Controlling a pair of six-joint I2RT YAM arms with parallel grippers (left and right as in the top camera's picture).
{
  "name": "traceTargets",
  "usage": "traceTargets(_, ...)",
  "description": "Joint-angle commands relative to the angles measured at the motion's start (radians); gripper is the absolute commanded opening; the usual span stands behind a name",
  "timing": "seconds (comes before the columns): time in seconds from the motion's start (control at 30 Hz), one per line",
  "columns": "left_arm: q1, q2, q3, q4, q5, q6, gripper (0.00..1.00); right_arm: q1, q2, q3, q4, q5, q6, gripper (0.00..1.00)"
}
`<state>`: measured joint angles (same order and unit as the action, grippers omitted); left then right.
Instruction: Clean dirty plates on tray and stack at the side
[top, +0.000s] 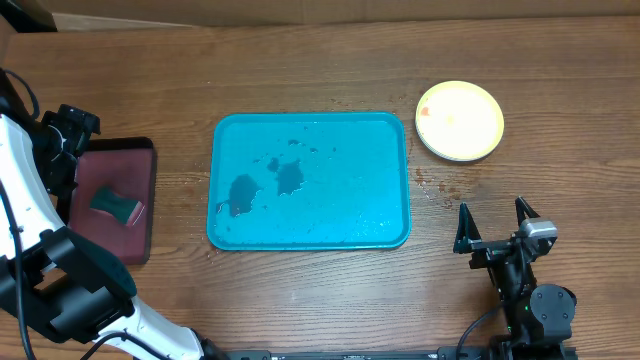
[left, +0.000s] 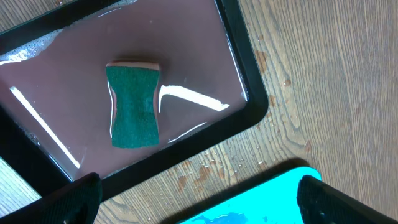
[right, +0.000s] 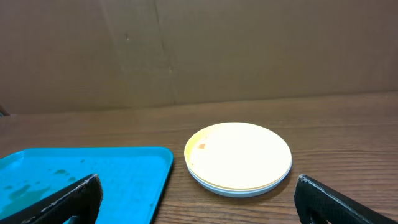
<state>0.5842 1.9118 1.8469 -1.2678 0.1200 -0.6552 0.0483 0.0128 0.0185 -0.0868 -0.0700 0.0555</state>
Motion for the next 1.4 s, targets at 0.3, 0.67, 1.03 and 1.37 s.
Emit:
traceTargets(0.3, -0.005, -0.003, 0.011, -0.103, 0.005, 0.035, 1.00, -0.003, -0.010, -0.010, 0.006, 0.013, -0.004, 1.00)
traceTargets(0.67, -0.154, -0.261, -0.163, -0.023, -0.134, 0.163, 1.00, -0.003, -0.010, -0.010, 0.006, 0.013, -0.004, 1.00)
traceTargets(1.03, -0.384, -0.889, -0.811, 0.486, -0.175, 0.346, 1.00, -0.003, -0.010, -0.010, 0.006, 0.013, -0.004, 1.00)
traceTargets(1.37, -0.443, -1.316, -1.400, 1.034, -0.163, 0.345, 1.00, -0.003, -0.010, -0.010, 0.006, 0.013, -0.004, 1.00)
